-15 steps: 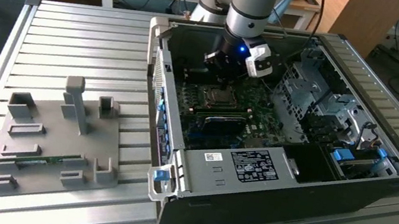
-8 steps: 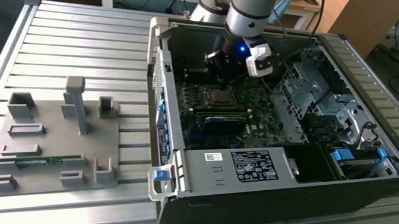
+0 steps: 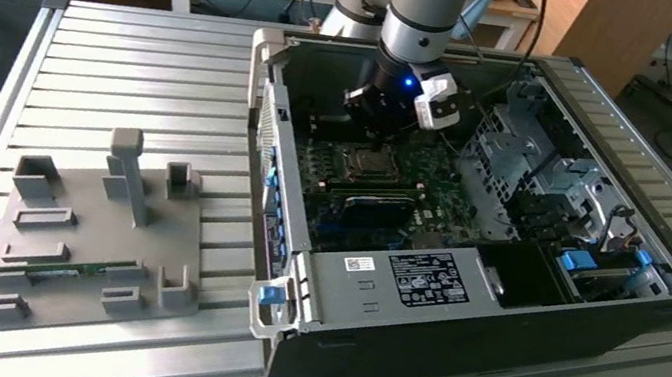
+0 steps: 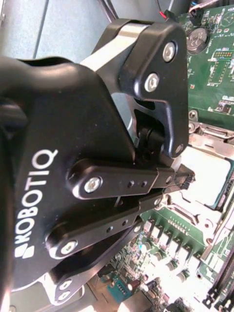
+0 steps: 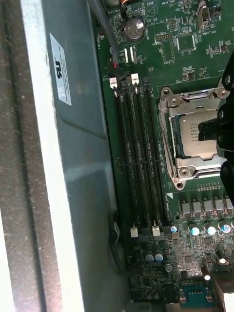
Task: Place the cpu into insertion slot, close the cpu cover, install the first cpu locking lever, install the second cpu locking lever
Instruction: 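Install the second cpu locking lever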
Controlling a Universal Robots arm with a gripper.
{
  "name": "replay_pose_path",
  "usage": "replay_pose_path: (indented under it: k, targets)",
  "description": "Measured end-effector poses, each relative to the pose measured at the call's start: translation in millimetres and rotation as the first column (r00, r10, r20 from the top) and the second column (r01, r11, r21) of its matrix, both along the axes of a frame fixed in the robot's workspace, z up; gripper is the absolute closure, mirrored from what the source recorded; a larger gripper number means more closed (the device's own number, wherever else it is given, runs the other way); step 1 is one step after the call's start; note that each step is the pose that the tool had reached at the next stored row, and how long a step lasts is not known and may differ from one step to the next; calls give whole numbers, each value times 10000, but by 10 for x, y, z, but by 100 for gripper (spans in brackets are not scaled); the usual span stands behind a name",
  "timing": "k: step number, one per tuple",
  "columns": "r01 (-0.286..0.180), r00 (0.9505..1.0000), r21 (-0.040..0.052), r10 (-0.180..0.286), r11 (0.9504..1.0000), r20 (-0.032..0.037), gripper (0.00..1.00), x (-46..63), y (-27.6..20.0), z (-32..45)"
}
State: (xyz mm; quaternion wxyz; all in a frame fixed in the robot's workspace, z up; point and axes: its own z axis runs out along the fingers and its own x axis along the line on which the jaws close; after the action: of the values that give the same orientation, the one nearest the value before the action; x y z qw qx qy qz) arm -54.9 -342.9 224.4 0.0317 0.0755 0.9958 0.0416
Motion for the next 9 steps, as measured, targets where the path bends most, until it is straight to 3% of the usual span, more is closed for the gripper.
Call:
replay_pose_path:
  k: [9]
  targets:
    - [-1, 10000, -1, 1, 10000, 0, 89, 0, 0, 42]
